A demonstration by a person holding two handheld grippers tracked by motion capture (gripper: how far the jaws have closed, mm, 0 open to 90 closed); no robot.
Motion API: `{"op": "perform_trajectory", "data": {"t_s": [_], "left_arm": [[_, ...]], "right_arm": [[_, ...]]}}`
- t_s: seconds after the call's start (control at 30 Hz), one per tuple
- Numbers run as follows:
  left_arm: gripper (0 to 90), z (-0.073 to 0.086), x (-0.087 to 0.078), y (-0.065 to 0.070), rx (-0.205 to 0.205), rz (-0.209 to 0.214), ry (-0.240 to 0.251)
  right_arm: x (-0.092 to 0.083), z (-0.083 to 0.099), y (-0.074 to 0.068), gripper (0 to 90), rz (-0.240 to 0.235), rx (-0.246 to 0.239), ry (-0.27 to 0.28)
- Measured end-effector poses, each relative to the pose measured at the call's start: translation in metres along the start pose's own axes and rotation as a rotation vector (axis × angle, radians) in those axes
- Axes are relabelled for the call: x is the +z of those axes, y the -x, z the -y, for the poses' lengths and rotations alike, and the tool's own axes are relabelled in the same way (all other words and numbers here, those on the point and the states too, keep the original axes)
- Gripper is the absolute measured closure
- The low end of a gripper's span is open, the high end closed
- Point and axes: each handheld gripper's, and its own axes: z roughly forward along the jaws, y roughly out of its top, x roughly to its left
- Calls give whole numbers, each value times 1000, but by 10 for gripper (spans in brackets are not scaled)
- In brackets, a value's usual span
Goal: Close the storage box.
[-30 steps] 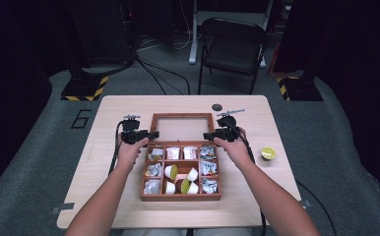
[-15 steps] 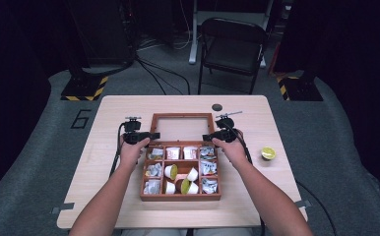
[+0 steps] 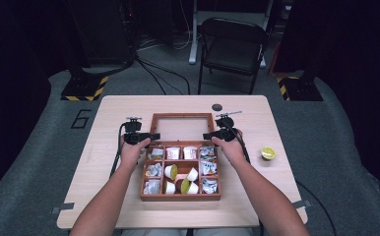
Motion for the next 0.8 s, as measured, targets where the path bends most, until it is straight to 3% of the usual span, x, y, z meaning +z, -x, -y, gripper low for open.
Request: {"op": "perform_trajectory", "data": {"t_s": [0.33,0.6,0.8], "left_arm": [[350,1,5,-3,-14,13,-11],[348,2,7,-4,-22,20,-15],[339,2,9,-6,-33,27,-15]], "right_arm": [[8,2,4,334,-10,12,-23],[13,2,10,316,-45,59,-22],[14,2,11,308,-52,65,-20]]}}
